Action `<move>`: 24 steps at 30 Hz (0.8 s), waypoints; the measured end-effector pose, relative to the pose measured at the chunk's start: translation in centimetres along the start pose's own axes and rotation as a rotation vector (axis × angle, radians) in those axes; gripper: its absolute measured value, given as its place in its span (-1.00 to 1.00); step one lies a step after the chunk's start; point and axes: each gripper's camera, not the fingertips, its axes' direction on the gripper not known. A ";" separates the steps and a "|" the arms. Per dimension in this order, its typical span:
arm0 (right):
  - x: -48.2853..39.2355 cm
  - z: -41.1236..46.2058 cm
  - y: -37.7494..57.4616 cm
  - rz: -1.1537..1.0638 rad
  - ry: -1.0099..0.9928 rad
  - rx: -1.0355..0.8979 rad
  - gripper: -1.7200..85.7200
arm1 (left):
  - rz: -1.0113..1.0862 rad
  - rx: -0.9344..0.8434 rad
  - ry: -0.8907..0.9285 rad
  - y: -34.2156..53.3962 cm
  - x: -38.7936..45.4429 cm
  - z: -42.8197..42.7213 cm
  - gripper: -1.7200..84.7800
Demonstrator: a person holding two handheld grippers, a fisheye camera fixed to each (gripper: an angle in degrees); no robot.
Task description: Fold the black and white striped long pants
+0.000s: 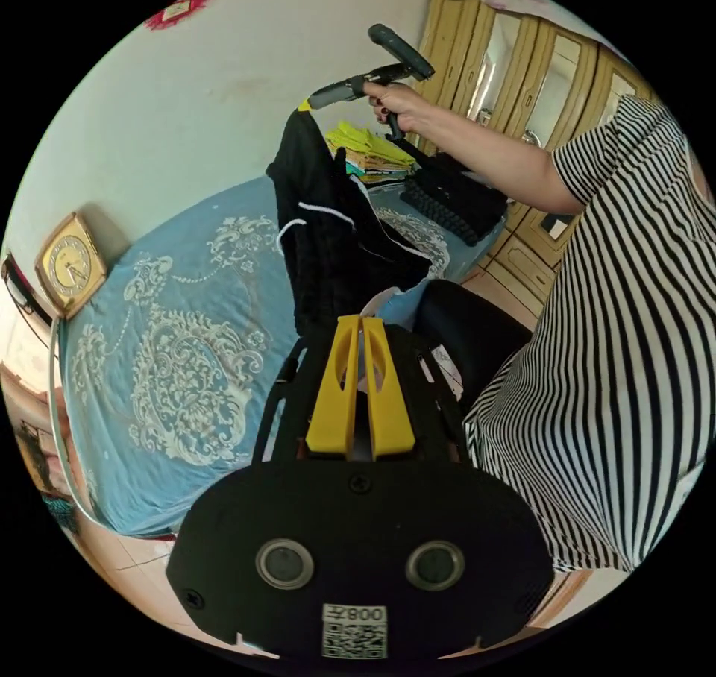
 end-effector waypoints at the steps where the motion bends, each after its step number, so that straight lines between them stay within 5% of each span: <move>1: 0.1 -3.5 -0.1 0.024 0.028 0.098 -0.94 | 0.017 0.027 -0.033 0.0 0.0 -1.2 -0.95; 7: -3.4 -15.6 -0.2 0.004 0.145 0.482 -0.94 | 0.041 0.175 -0.180 1.0 -0.9 -6.5 -0.95; 12: -7.0 -14.6 -5.5 -0.080 0.102 0.538 -0.94 | -0.053 0.202 -0.301 2.9 -3.6 -8.0 -0.95; 19: -13.6 2.0 -21.7 -0.193 -0.041 0.179 -0.95 | -0.407 0.112 -0.490 7.7 -11.4 -5.9 -0.95; 24: -13.9 13.4 -20.8 -0.089 -0.037 -0.123 -0.94 | -0.606 -0.083 -0.458 12.1 -15.6 0.8 -0.95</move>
